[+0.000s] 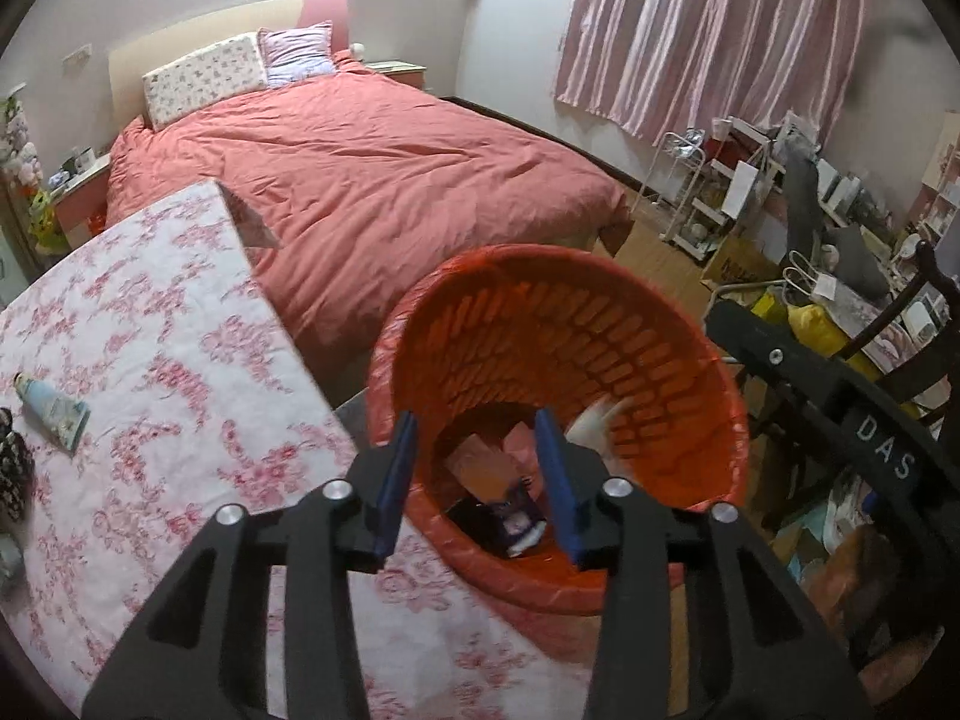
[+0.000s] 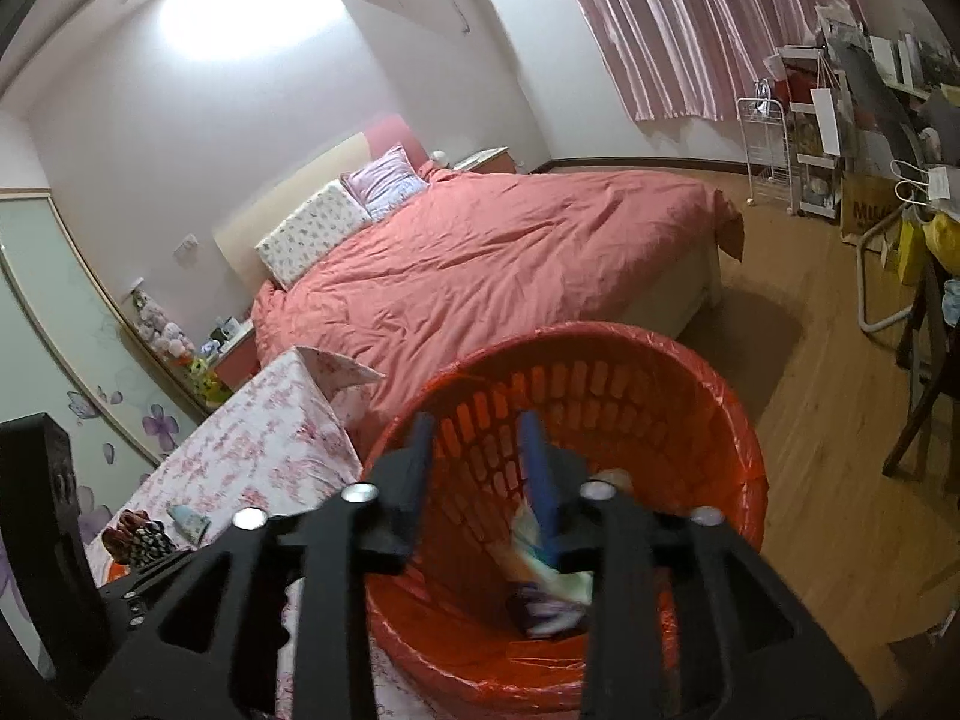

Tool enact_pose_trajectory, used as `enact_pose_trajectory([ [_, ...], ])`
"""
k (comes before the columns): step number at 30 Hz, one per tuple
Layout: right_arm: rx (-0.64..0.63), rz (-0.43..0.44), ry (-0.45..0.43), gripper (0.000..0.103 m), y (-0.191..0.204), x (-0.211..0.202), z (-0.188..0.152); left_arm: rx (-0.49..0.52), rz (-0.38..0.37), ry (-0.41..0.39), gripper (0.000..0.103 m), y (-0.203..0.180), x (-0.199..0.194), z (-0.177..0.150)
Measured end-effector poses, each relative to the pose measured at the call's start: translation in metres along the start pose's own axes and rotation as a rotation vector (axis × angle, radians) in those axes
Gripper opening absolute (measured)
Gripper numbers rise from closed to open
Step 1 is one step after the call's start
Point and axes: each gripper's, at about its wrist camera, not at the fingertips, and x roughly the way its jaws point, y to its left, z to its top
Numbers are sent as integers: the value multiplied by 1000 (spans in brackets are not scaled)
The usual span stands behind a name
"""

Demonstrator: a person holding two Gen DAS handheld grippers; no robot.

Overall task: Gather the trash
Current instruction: 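Open both tools over the orange basket to drop the sock and wrapper, then grasp the teal towel with the left tool while the right tool moves to the blue lotion tube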

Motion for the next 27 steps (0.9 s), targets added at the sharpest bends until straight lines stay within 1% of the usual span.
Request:
enact_pose_trajectory([
  [2, -10, -9, 5, 39, 4, -1, -4, -1, 31, -10, 47, 9, -5, -4],
  [4, -16, -10, 10, 40, 4, 0, -3, -5, 59, -24, 54, 15, -12, -8],
  [7, -27, -4, 17, 41, 6, -1, -1, -16, 113, -51, 60, 30, -28, -16],
  [10, -51, 3, 25, 41, 19, -2, -4, -32, 175, -69, 63, 50, -46, -27],
  [12, -70, 11, 30, 41, 29, -5, -8, -51, 200, -72, 64, 61, -56, -33],
  [18, -126, 57, 54, 41, 59, -9, -20, -146, 280, -86, 67, 111, -90, -58],
  [24, -205, 106, 88, 41, 96, -10, -37, -239, 373, -98, 68, 164, -120, -87],
  [27, -246, 132, 107, 41, 115, -9, -46, -297, 427, -104, 70, 197, -134, -102],
])
